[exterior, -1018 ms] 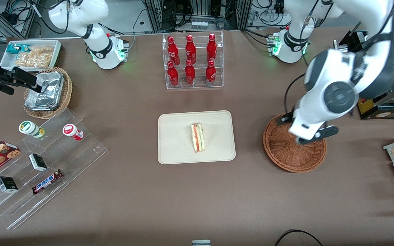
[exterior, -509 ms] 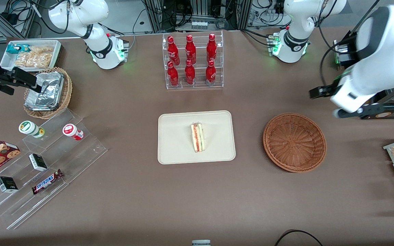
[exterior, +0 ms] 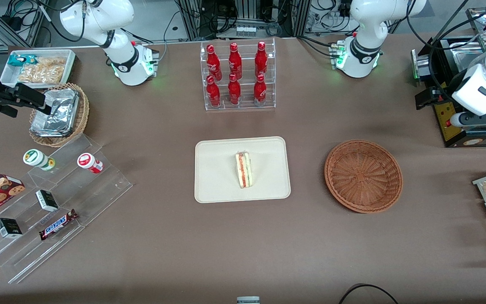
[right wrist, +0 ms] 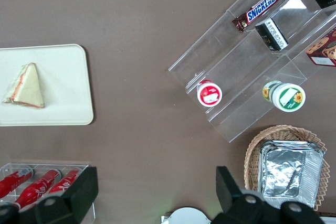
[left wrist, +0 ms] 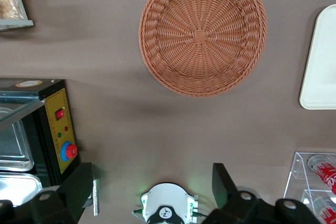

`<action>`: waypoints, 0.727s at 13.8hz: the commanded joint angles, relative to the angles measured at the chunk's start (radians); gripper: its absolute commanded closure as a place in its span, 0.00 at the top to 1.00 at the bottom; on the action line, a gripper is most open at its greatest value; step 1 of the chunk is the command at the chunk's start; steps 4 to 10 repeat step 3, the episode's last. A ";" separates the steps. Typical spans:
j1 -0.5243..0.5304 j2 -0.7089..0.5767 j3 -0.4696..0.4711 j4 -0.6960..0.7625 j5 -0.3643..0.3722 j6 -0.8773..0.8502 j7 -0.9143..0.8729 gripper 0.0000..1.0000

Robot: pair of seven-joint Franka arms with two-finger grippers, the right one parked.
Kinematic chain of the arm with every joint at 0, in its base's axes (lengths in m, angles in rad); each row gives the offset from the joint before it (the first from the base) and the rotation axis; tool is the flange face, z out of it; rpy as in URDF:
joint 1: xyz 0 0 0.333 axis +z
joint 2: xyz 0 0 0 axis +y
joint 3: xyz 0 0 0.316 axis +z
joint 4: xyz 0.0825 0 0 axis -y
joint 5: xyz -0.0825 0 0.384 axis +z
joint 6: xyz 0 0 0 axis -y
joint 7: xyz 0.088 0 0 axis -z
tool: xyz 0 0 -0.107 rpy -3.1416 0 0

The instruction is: Place sandwich from basket to tray

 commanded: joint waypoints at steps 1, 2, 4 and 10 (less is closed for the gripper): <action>0.013 -0.015 -0.013 0.002 0.012 0.014 0.012 1.00; 0.011 -0.015 -0.013 0.002 0.006 0.023 0.012 1.00; 0.011 -0.015 -0.012 0.002 0.003 0.034 0.011 1.00; 0.011 -0.015 -0.012 0.002 0.003 0.034 0.011 1.00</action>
